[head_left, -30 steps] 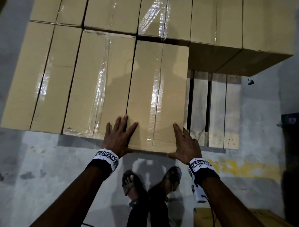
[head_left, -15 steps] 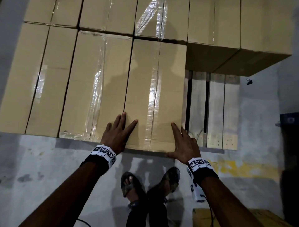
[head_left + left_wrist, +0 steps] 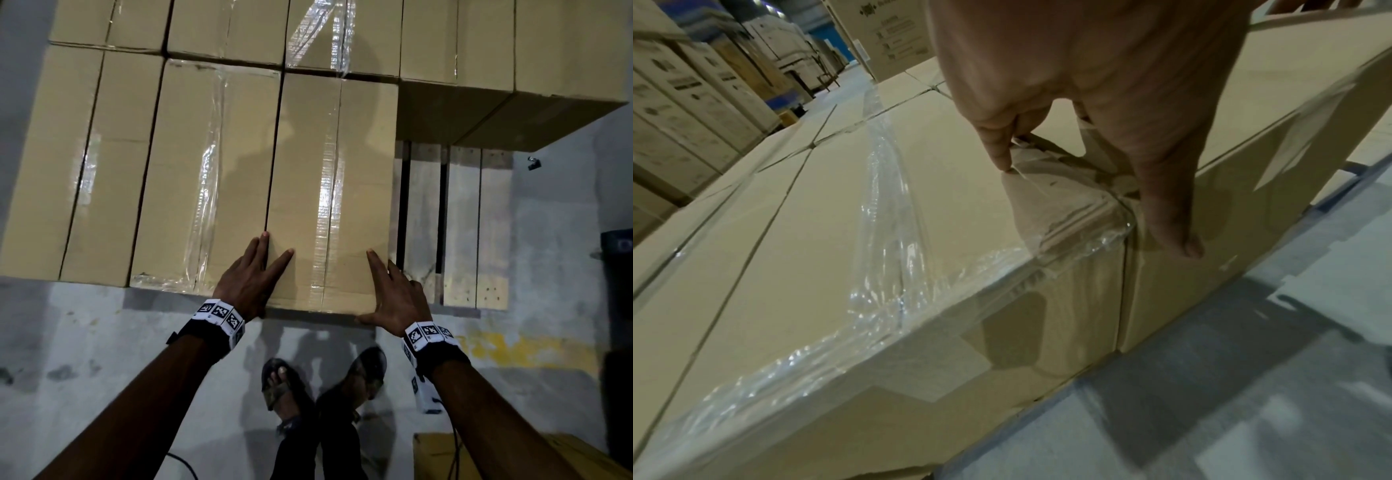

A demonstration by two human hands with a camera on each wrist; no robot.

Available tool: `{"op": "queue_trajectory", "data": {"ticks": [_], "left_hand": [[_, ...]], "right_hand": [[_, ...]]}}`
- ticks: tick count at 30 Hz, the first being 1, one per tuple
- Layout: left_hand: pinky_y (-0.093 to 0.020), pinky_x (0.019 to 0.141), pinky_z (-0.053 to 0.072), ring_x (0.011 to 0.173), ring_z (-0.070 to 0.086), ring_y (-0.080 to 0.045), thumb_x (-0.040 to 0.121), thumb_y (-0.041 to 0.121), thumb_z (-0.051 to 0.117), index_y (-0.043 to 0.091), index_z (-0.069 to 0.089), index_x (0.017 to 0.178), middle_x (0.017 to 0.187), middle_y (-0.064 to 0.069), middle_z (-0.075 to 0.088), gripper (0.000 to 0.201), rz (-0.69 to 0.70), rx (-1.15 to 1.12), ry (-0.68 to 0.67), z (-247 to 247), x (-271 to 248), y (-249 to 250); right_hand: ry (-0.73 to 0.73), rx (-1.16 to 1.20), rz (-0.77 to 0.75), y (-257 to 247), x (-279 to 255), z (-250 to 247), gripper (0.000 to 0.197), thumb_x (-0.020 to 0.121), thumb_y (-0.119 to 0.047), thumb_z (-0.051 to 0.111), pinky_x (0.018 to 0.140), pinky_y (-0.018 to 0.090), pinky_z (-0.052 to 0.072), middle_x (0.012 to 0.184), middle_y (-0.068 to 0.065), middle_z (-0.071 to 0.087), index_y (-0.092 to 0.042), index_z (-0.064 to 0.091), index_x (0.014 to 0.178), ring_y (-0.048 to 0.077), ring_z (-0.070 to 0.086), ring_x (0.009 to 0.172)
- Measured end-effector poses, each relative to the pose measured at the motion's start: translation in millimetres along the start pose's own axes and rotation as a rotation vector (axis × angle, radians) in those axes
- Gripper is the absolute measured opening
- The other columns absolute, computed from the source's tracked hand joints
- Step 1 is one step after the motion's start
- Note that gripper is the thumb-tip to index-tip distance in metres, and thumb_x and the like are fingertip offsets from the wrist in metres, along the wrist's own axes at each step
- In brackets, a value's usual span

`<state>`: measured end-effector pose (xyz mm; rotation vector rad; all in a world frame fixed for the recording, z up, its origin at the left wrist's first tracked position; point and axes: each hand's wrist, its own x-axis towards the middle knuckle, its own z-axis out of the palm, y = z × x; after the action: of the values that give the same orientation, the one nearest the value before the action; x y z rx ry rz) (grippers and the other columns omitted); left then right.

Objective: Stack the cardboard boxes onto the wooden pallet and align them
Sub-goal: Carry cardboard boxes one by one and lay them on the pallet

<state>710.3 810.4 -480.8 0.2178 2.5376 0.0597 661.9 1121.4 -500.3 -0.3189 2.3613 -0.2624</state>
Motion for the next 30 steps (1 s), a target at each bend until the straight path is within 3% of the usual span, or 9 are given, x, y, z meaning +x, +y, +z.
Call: {"op": "queue_trajectory", "data": {"ticks": [3, 6, 13, 16, 20, 26, 30], "left_hand": [[-0.052, 0.105, 0.049, 0.156, 0.011, -0.048, 0.067, 0.017, 0.094, 0.029, 0.007, 0.166, 0.168, -0.031, -0.001, 0.132, 0.005, -0.020, 0.045, 2.9, 0.3, 0.9], [-0.052, 0.089, 0.058, 0.150, 0.025, -0.052, 0.064, 0.006, 0.091, 0.024, 0.023, 0.164, 0.165, -0.035, 0.015, 0.122, 0.006, -0.015, 0.083, 7.6, 2.8, -0.6], [-0.055, 0.076, 0.061, 0.141, 0.039, -0.056, 0.050, -0.001, 0.097, 0.018, 0.036, 0.160, 0.157, -0.041, 0.029, 0.127, 0.036, 0.001, 0.052, 7.8, 5.0, -3.9], [-0.056, 0.081, 0.060, 0.149, 0.028, -0.052, 0.049, 0.015, 0.102, 0.023, 0.026, 0.164, 0.163, -0.037, 0.017, 0.137, 0.037, -0.014, 0.006, 5.2, 4.3, -9.1], [-0.051, 0.100, 0.053, 0.156, 0.005, -0.044, 0.057, 0.039, 0.100, 0.029, 0.002, 0.166, 0.169, -0.027, -0.008, 0.147, 0.051, 0.022, -0.035, 1.7, 2.4, -10.7], [-0.058, 0.085, 0.060, 0.152, 0.020, -0.050, 0.063, 0.024, 0.096, 0.025, 0.020, 0.165, 0.167, -0.033, 0.010, 0.127, 0.035, -0.011, 0.036, 4.3, 2.8, -8.9], [-0.053, 0.095, 0.055, 0.155, 0.009, -0.042, 0.060, 0.039, 0.099, 0.031, 0.009, 0.166, 0.170, -0.024, -0.001, 0.139, 0.037, 0.014, -0.017, -2.6, 2.0, -13.1]], "right_hand": [[-0.003, -0.017, 0.005, 0.9, 0.6, 0.4, 0.147, 0.062, -0.064, 0.088, 0.119, 0.053, 0.028, 0.170, 0.007, 0.016, -0.043, -0.020, 0.158, 0.031, 0.032, 0.149], [-0.002, -0.030, 0.002, 1.0, 1.0, 0.6, 0.145, 0.063, -0.064, 0.087, 0.119, 0.055, 0.026, 0.170, 0.008, 0.015, -0.041, -0.019, 0.159, 0.031, 0.033, 0.149], [0.000, -0.052, 0.007, -0.1, 1.1, -0.8, 0.144, 0.065, -0.064, 0.087, 0.121, 0.055, 0.022, 0.170, 0.013, 0.016, -0.042, -0.019, 0.160, 0.031, 0.030, 0.152], [-0.004, -0.068, 0.010, 0.0, 2.0, -0.3, 0.145, 0.065, -0.065, 0.087, 0.120, 0.055, 0.023, 0.170, 0.013, 0.016, -0.042, -0.021, 0.159, 0.032, 0.032, 0.151], [0.007, -0.071, 0.008, 1.1, 3.0, 2.6, 0.146, 0.063, -0.065, 0.087, 0.118, 0.055, 0.026, 0.169, 0.012, 0.019, -0.042, -0.022, 0.158, 0.033, 0.035, 0.149], [0.021, -0.052, 0.003, 2.6, 4.6, 4.6, 0.148, 0.061, -0.062, 0.090, 0.117, 0.055, 0.029, 0.167, 0.010, 0.023, -0.040, -0.017, 0.160, 0.032, 0.036, 0.147], [0.029, -0.052, -0.008, 3.9, 5.0, 6.4, 0.147, 0.062, -0.062, 0.090, 0.116, 0.054, 0.029, 0.167, 0.012, 0.024, -0.039, -0.018, 0.160, 0.032, 0.036, 0.147]]}}
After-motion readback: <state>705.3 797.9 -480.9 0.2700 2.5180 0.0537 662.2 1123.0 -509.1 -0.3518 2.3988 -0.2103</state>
